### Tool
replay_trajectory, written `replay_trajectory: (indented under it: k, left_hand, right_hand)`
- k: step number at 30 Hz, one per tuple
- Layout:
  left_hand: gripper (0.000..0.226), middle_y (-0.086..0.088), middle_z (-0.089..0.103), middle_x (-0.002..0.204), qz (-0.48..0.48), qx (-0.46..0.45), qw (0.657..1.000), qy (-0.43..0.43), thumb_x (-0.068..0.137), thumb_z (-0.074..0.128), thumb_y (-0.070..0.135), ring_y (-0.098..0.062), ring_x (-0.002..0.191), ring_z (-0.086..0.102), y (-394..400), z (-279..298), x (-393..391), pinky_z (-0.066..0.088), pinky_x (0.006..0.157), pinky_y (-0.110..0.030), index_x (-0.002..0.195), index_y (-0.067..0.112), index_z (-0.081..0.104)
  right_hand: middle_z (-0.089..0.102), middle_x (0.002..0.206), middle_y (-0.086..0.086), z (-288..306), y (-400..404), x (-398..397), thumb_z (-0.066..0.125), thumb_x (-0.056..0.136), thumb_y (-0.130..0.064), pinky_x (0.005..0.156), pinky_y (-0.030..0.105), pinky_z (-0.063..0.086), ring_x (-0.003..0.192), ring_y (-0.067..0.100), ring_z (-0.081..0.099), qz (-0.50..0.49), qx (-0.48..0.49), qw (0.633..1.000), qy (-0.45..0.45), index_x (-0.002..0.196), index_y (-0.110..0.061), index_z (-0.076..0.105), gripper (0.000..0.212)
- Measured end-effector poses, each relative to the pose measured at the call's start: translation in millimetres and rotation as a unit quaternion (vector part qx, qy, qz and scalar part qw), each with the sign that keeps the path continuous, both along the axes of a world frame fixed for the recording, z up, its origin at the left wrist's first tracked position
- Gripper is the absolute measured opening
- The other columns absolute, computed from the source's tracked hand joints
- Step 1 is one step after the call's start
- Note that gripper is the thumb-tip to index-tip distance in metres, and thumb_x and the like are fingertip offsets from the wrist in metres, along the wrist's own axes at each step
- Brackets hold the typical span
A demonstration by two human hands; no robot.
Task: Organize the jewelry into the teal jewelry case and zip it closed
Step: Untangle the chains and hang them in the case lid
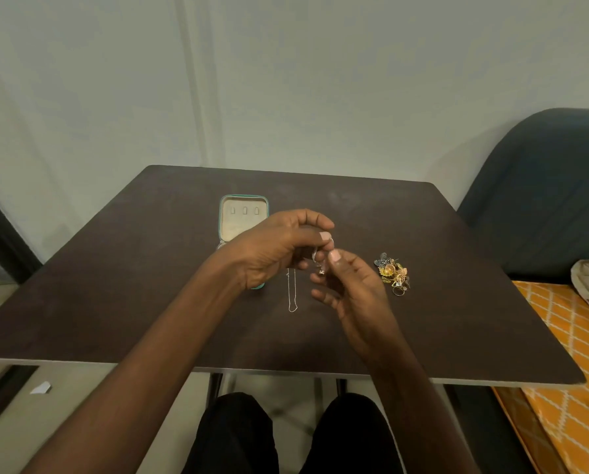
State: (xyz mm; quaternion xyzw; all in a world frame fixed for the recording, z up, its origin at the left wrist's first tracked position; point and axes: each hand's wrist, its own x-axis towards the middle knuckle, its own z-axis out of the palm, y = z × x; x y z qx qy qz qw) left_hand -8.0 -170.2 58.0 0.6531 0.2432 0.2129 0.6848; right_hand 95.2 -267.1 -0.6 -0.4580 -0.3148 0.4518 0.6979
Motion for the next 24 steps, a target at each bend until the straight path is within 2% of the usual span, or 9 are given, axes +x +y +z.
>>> replay_trajectory:
  k: [3,6,8,11,13,17,21,24]
  left_hand:
    - [0.018,0.004,0.066,0.070,0.000,0.036,0.999,0.001,0.082,0.065,0.008,-0.010,0.066,0.057,3.6,-1.8,-2.4,0.040,0.061,-0.025,0.095,0.018,0.058]
    - [0.029,0.005,0.066,0.068,-0.012,0.054,0.998,0.006,0.075,0.068,0.014,-0.012,0.066,0.058,4.1,-0.4,-4.5,0.040,0.062,-0.025,0.101,0.018,0.056]
    - [0.030,0.004,0.067,0.068,-0.012,0.063,0.998,0.011,0.082,0.067,0.010,-0.011,0.067,0.058,4.3,0.6,-5.8,0.039,0.063,-0.026,0.107,0.019,0.053]
    - [0.029,0.002,0.067,0.071,0.009,0.090,0.996,0.015,0.086,0.063,0.007,-0.013,0.071,0.059,5.1,3.0,-8.3,0.040,0.065,-0.027,0.108,0.022,0.051]
    - [0.029,0.000,0.068,0.075,0.021,0.108,0.994,0.020,0.085,0.063,0.007,-0.015,0.075,0.058,5.7,3.6,-9.0,0.041,0.066,-0.026,0.108,0.022,0.051]
    - [0.029,-0.003,0.068,0.079,0.017,0.126,0.992,0.027,0.086,0.063,0.007,-0.015,0.078,0.058,6.7,-0.2,-9.9,0.042,0.065,-0.023,0.109,0.020,0.051]
    - [0.029,-0.003,0.069,0.080,0.006,0.129,0.991,0.040,0.086,0.063,0.008,-0.010,0.076,0.062,11.7,-4.8,-14.6,0.046,0.064,-0.012,0.111,0.019,0.053]
    - [0.030,-0.003,0.070,0.079,0.022,0.137,0.989,0.042,0.086,0.063,0.006,-0.002,0.072,0.064,16.9,-10.0,-18.2,0.047,0.066,-0.008,0.113,0.016,0.054]
  right_hand:
    - [0.068,0.098,0.003,4.3,0.8,7.9,0.058,0.080,-0.028,0.073,0.032,0.050,0.089,0.016,0.061,-0.028,0.003,0.996,-0.084,0.116,-0.012,0.058,0.040]
    - [0.068,0.097,0.005,12.9,2.3,16.0,0.050,0.092,-0.017,0.077,0.032,0.052,0.093,0.016,0.064,-0.002,0.018,0.992,-0.124,0.123,-0.015,0.057,0.031]
    - [0.069,0.093,0.006,19.0,3.6,20.6,0.048,0.093,-0.010,0.080,0.034,0.052,0.092,0.016,0.064,0.020,0.023,0.989,-0.145,0.119,-0.013,0.061,0.028]
    - [0.070,0.100,0.011,24.5,5.2,26.5,0.053,0.090,-0.005,0.087,0.041,0.051,0.097,0.024,0.064,0.036,0.025,0.984,-0.174,0.112,-0.008,0.065,0.025]
    - [0.071,0.102,0.011,27.4,6.0,28.7,0.056,0.088,-0.005,0.088,0.039,0.053,0.100,0.027,0.065,0.044,0.018,0.979,-0.198,0.110,-0.009,0.066,0.024]
    - [0.072,0.099,0.008,28.7,7.9,31.3,0.062,0.085,-0.011,0.083,0.035,0.056,0.097,0.024,0.067,0.037,0.004,0.968,-0.250,0.104,-0.010,0.069,0.020]
    - [0.073,0.089,0.008,28.0,13.7,30.5,0.069,0.080,-0.016,0.077,0.032,0.057,0.088,0.023,0.068,0.025,-0.003,0.954,-0.299,0.097,-0.009,0.071,0.018]
    - [0.073,0.078,0.001,28.3,19.8,27.0,0.072,0.078,-0.019,0.069,0.024,0.055,0.075,0.009,0.068,-0.016,-0.009,0.923,-0.384,0.087,-0.014,0.073,0.010]
